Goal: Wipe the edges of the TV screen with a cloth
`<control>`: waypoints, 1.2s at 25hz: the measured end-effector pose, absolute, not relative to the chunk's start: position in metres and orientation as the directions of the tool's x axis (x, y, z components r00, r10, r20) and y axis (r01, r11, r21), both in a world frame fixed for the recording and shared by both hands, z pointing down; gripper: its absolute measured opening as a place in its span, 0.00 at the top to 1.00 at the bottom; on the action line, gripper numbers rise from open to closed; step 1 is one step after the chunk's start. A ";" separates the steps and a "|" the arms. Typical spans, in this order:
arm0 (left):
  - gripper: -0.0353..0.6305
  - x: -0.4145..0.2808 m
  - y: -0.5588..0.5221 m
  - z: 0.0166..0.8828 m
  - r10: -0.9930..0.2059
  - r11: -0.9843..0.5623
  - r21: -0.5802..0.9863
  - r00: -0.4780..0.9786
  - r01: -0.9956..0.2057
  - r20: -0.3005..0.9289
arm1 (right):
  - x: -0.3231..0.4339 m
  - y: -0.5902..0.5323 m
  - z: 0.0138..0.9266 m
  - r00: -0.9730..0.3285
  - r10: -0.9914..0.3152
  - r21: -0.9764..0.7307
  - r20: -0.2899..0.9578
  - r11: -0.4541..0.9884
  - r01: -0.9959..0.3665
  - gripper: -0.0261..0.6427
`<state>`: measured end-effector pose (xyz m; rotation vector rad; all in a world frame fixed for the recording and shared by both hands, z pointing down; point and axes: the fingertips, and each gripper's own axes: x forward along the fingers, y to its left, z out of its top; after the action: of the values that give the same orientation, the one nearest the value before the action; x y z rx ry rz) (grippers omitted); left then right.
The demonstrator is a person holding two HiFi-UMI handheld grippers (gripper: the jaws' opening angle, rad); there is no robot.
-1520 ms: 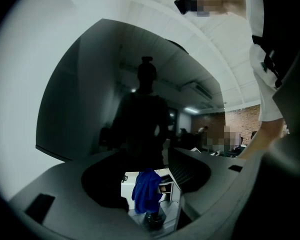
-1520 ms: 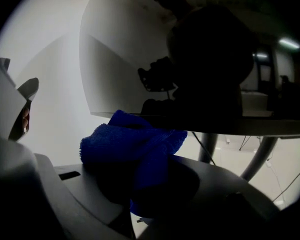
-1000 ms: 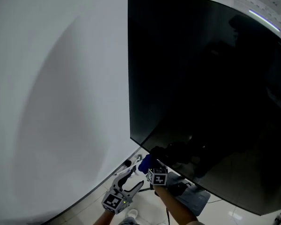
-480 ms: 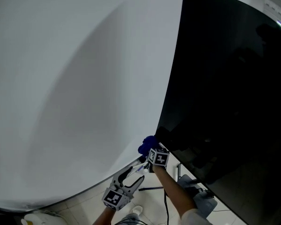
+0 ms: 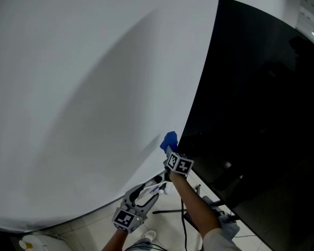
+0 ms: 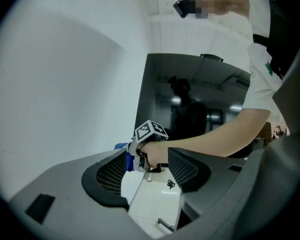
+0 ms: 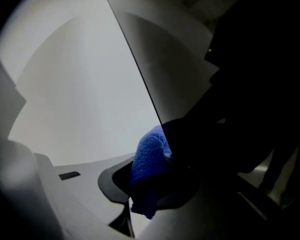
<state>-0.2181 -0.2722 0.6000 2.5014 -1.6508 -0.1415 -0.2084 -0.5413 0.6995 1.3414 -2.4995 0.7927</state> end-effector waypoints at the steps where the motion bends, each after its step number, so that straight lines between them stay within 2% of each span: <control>1: 0.59 -0.217 -0.271 0.598 -0.917 -0.396 0.167 0.400 -0.903 -0.011 | -0.207 -0.541 0.686 -0.569 -0.729 -0.378 0.382 0.438 -0.815 0.84; 12: 0.59 -0.199 -0.262 0.560 -0.893 -0.446 0.074 0.437 -0.892 -0.109 | -0.196 -0.534 0.504 -0.540 -0.837 -0.343 0.086 0.484 -0.805 0.84; 19: 0.59 -0.195 -0.255 0.521 -0.891 -0.441 0.060 0.429 -0.895 -0.149 | -0.204 -0.537 0.378 -0.524 -0.850 -0.361 -0.064 0.509 -0.782 0.84; 26: 0.59 -0.189 -0.248 0.504 -0.885 -0.443 0.041 0.429 -0.896 -0.181 | -0.194 -0.544 0.233 -0.445 -0.867 -0.405 -0.224 0.498 -0.766 0.84; 30: 0.59 -0.177 -0.248 0.480 -0.868 -0.468 0.037 0.451 -0.883 -0.207 | -0.189 -0.550 0.169 -0.424 -0.865 -0.405 -0.269 0.501 -0.765 0.84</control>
<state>-0.1773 -0.2485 0.4803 2.7399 -1.6566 -0.3177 -0.1892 -0.5504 0.1690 1.7985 -3.0879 0.4097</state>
